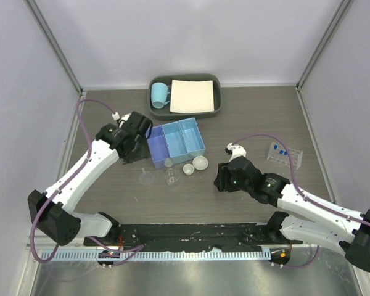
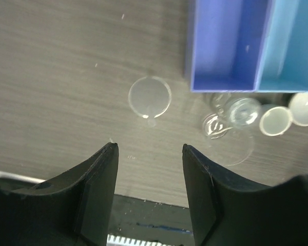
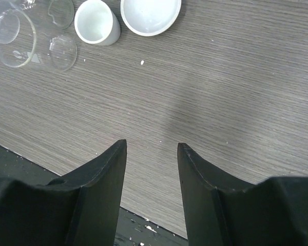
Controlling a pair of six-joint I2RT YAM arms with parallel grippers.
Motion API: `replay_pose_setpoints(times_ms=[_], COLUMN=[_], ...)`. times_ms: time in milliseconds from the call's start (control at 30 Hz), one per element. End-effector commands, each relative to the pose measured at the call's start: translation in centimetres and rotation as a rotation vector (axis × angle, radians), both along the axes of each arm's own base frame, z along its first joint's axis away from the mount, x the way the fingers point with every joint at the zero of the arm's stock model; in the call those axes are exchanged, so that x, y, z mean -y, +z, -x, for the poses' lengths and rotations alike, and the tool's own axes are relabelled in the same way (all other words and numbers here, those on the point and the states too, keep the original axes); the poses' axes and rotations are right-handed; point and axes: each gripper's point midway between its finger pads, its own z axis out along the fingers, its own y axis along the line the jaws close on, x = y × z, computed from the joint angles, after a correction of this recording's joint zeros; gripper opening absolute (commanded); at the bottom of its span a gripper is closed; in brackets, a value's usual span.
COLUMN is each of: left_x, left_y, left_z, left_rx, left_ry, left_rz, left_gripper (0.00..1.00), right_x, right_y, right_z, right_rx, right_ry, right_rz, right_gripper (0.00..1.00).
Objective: Organize the chemistry lab equipment
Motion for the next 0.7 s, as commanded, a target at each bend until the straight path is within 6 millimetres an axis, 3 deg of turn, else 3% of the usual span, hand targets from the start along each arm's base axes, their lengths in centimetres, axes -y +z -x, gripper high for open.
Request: replay_pose_setpoints(times_ms=[0,333,667], left_x=[-0.4,0.5,1.1], left_y=[-3.0,-7.3,-9.3], left_z=[2.1,2.1,1.0], left_rx=[-0.057,-0.123,-0.165], left_ry=[0.071,0.058,0.035], left_rz=[0.032,0.039,-0.003], left_gripper=[0.56,0.54,0.53], right_x=[-1.0,-0.6,-0.3], right_y=[1.8,1.7,1.3], right_z=[-0.2,0.2,0.2], right_rx=[0.042,0.038,0.036], right_ry=[0.018,0.021,0.020], right_rz=[-0.072,-0.063,-0.045], right_gripper=[0.50,0.50,0.50])
